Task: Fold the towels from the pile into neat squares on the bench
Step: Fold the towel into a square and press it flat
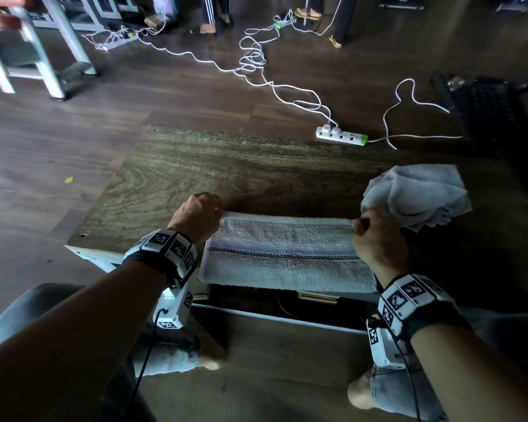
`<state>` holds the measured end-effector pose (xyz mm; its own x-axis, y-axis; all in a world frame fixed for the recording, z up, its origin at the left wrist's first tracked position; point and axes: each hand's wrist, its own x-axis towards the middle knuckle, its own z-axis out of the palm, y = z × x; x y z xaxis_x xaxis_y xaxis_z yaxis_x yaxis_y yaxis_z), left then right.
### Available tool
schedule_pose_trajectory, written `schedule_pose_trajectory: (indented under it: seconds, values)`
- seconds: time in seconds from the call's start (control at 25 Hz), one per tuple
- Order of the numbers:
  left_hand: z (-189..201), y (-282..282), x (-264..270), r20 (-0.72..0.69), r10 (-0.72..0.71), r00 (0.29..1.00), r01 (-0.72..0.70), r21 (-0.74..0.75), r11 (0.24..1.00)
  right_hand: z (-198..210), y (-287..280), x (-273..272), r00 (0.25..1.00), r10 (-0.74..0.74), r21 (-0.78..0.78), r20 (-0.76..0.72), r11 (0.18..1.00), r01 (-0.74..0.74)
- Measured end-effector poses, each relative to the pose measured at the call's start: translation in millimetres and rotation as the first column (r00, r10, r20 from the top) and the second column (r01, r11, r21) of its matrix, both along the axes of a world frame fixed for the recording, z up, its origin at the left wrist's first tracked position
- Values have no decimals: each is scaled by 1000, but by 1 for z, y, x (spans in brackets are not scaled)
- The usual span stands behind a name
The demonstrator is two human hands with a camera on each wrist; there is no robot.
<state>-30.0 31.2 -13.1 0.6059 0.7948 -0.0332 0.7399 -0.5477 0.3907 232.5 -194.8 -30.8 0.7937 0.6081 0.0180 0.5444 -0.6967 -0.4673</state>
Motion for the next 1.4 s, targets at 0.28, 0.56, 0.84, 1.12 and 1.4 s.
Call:
schedule_pose_trajectory:
  seconds: [0.28, 0.56, 0.84, 1.12, 1.4]
  values:
    - [5, 6, -12, -39, -107, 993, 104, -80, 991, 11, -6, 4, 994, 84, -36, -73, 996, -87]
    - [74, 13, -11, 186, -106, 977, 82, 129, 988, 77, 7, 16, 990, 43, 271, -132, 962, -6]
    - [83, -21, -49, 388, -149, 909, 25, 305, 952, 71, -17, -6, 975, 99, 458, -198, 889, 3]
    - [-6, -54, -75, 174, 252, 952, -217, -196, 956, 13, -43, -31, 938, -70, 178, -340, 974, 137]
    - [8, -60, -51, 142, 403, 904, -381, -157, 911, 22, -37, -37, 972, -43, 71, -233, 996, 61]
